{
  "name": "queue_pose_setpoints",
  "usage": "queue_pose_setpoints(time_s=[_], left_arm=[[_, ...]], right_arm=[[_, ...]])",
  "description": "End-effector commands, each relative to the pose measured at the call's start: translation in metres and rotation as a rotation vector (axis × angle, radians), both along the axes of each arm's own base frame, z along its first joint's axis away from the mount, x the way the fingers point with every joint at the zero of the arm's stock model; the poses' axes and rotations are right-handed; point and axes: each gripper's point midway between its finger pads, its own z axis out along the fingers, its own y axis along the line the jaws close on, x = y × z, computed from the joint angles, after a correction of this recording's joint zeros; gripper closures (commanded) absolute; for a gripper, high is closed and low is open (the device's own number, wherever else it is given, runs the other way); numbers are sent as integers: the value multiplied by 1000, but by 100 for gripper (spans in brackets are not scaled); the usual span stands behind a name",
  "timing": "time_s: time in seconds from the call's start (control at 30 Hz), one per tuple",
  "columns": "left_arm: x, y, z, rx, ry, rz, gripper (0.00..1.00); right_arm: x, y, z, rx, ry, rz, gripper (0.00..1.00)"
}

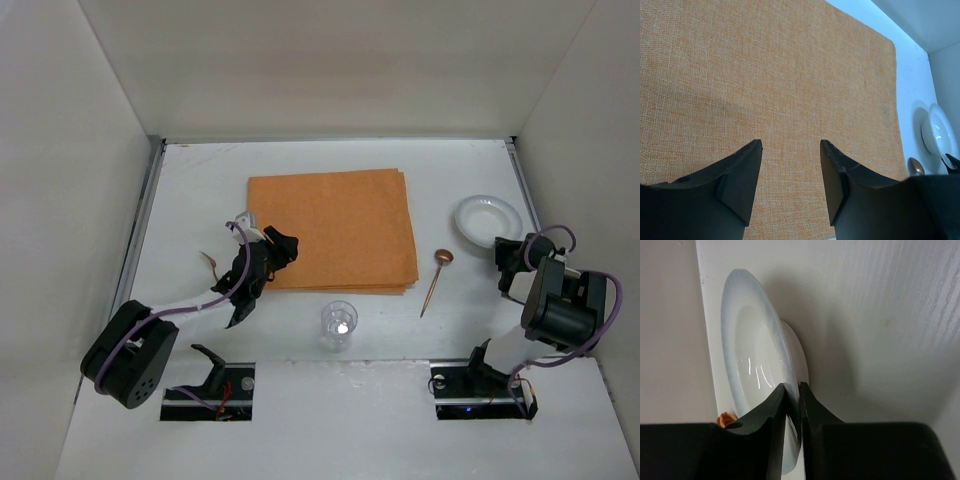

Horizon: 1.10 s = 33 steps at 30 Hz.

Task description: Set the dinner table for one person

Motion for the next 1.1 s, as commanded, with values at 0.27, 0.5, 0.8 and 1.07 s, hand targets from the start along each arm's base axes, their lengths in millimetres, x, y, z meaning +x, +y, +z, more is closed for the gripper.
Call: queue_pose_setpoints(time_s=[0.27, 0.5, 0.8, 1.07], left_arm=[[6, -2, 16, -51, -56, 4, 53], [6, -1, 16, -52, -57, 8, 53], [7, 16, 24, -55, -85, 58, 54], [8, 33, 26, -51, -97, 118, 54]], right_arm=[[12, 8, 103, -119, -301, 44, 90], [17, 58, 163, -199, -369, 187, 90], [40, 226, 187, -140, -422, 613, 89], [48, 363, 175, -46, -420, 913, 89]])
